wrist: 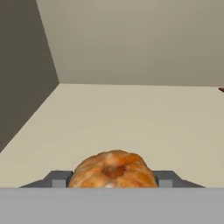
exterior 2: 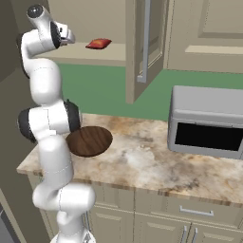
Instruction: Open the cabinet. Pick the tangerine and orange from the cabinet and place them into the bowl. Then close the cabinet.
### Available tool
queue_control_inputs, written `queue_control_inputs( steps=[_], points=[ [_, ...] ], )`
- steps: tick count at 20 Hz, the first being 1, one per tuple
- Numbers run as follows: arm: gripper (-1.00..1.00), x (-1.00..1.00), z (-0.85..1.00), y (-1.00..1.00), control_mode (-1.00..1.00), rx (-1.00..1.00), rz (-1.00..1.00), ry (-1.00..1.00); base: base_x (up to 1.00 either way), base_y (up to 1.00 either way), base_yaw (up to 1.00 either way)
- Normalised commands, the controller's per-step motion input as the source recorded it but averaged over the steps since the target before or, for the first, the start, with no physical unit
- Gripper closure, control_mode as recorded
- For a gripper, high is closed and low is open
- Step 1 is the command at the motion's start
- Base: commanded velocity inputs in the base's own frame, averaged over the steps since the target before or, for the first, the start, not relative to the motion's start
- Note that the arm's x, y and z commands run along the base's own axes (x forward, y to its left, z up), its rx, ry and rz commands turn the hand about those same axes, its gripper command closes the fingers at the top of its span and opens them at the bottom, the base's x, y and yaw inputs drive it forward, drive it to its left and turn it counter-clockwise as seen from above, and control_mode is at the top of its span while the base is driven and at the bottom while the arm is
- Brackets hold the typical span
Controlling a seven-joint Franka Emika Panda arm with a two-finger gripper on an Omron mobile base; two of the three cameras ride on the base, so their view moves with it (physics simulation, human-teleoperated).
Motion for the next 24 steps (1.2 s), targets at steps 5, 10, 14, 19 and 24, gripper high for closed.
queue_control_inputs(
  steps=[5, 10, 14, 19, 24],
  points=[
    [1.00, -1.00, -0.12, -0.32, -1.00, 0.05, -0.02, 0.00, 0.00, 0.00, 0.00],
    [1.00, -1.00, -0.24, -0.54, -1.00, 0.08, -0.07, 0.00, 0.00, 0.00, 0.00],
    [1.00, -1.00, -0.14, -0.74, -1.00, 0.11, -0.12, 0.08, 0.00, 0.00, 0.00],
    [1.00, -1.00, -0.11, -0.68, -1.00, 0.07, -0.14, 0.20, 0.00, 0.00, 0.00],
    [1.00, -0.77, -0.52, -0.34, -1.00, 0.01, -0.12, 0.44, 0.00, 0.00, 0.00]
  ],
)
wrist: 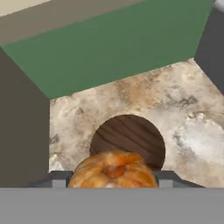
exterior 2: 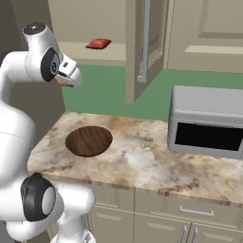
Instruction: Open the cabinet. Pick the tangerine and orange from the cabinet and place them into the bowl. Then close the cabinet.
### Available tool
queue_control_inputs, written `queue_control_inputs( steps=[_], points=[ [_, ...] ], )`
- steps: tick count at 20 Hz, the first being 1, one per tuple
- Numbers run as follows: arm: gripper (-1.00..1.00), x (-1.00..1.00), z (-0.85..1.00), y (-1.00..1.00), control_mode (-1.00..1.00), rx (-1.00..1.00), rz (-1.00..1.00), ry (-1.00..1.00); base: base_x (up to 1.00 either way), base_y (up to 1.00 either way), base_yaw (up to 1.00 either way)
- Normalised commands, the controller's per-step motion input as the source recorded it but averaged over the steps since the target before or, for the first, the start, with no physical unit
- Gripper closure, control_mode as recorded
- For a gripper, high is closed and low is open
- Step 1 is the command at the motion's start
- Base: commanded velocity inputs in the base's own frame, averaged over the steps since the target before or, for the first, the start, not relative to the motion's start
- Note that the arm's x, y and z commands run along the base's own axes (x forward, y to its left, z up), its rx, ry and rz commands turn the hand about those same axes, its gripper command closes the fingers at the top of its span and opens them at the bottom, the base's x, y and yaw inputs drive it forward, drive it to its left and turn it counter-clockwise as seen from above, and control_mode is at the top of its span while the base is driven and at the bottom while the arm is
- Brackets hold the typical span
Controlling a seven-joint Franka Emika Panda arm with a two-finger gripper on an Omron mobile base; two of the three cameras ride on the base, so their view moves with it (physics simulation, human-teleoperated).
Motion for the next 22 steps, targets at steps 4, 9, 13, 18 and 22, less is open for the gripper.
queue_control_inputs(
  steps=[4, 9, 13, 18, 22],
  points=[
    [1.00, -0.29, -0.97, -0.04, -1.00, -0.02, -0.04, 0.42, 0.00, 0.00, 0.00],
    [1.00, -0.10, -1.00, -0.01, -1.00, -0.02, 0.00, 0.31, 0.00, 0.00, 0.00],
    [1.00, 0.15, -0.83, 0.00, -1.00, 0.00, -0.02, 0.34, 0.00, 0.00, 0.00],
    [1.00, 0.41, -0.42, 0.00, -1.00, 0.00, 0.00, 0.05, 0.00, 0.00, 0.00],
    [1.00, 0.68, -0.39, 0.00, -1.00, 0.00, 0.00, 0.00, 0.00, 0.00, 0.00]
  ],
)
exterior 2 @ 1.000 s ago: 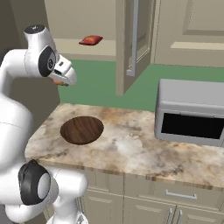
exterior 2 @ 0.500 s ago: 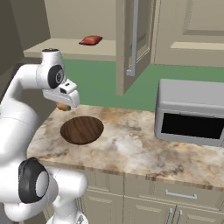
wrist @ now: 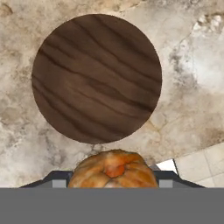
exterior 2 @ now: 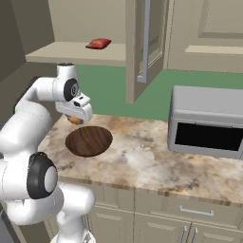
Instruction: Open the cabinet. Pick the tangerine and orange from the cabinet and place them into the bowl. Then close the cabinet.
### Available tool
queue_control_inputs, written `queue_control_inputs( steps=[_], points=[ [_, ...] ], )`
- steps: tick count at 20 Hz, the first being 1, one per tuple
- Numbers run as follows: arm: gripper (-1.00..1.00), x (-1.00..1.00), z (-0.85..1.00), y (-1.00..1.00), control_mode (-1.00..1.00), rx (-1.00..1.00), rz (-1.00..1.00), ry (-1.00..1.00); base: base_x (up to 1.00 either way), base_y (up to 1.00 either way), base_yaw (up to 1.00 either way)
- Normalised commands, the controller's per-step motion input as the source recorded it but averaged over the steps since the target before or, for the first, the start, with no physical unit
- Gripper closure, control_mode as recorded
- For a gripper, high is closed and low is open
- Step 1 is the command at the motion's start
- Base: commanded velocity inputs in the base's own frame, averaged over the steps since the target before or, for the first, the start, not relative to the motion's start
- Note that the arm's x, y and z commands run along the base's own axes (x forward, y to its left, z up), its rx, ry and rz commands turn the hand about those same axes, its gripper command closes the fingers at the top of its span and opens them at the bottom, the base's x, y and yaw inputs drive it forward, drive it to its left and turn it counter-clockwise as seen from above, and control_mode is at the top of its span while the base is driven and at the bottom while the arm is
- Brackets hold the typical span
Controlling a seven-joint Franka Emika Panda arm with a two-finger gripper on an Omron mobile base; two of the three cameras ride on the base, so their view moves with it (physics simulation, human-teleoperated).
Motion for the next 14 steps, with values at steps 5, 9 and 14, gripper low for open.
queue_control_inputs(
  steps=[5, 9, 14],
  points=[
    [1.00, 0.80, -0.52, 0.09, -1.00, -0.02, 0.00, 0.00, 0.00, 0.00, 0.00],
    [1.00, 0.74, -0.67, 0.08, -1.00, -0.04, 0.00, 0.00, 0.00, 0.00, 0.00],
    [1.00, 0.59, -0.88, 0.09, -1.00, -0.07, 0.00, 0.07, 0.00, 0.00, 0.00]
  ],
)
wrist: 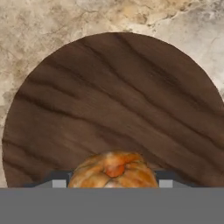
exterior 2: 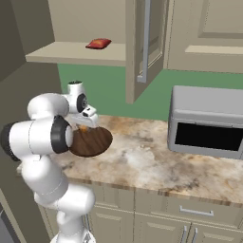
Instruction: Open the cabinet. Pick the tangerine and orange from the cabinet and place them into the bowl. Then close the cabinet.
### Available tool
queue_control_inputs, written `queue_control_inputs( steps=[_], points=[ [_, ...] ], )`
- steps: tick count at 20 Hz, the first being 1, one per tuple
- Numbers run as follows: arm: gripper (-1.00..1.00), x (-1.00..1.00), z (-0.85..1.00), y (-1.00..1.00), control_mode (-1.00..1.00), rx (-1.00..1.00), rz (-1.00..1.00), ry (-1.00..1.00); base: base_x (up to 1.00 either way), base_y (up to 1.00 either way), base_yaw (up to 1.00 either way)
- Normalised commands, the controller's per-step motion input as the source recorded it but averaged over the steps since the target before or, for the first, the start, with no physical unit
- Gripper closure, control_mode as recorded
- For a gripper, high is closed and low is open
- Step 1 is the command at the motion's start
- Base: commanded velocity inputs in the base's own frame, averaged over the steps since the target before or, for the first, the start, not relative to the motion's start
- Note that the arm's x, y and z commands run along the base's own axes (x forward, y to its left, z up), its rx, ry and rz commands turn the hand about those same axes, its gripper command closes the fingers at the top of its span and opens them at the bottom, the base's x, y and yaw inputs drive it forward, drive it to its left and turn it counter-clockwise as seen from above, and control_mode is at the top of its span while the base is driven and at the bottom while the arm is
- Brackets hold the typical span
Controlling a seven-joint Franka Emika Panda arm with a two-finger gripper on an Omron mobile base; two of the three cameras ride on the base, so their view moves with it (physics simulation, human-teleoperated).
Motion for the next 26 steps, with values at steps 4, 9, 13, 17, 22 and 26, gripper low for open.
queue_control_inputs(
  steps=[4, 9, 13, 17, 22, 26],
  points=[
    [1.00, 0.36, -0.61, 0.00, -1.00, -0.01, 0.00, 0.03, 0.00, 0.00, 0.00],
    [1.00, 0.37, -0.36, 0.00, -1.00, 0.00, 0.00, -0.02, 0.00, 0.00, 0.00],
    [-1.00, 0.46, -0.22, 0.00, -1.00, 0.00, 0.00, -0.04, 0.00, 0.00, 0.00],
    [-1.00, 0.16, -0.05, 0.00, -1.00, 0.00, 0.00, -0.01, 0.00, 0.00, 0.00],
    [-1.00, 0.08, 0.17, 0.00, -1.00, 0.01, 0.00, 0.01, 0.00, 0.00, 0.00],
    [-1.00, -0.07, 0.55, -0.07, -1.00, 0.01, -0.01, 0.00, 0.00, 0.00, 0.00]
  ],
)
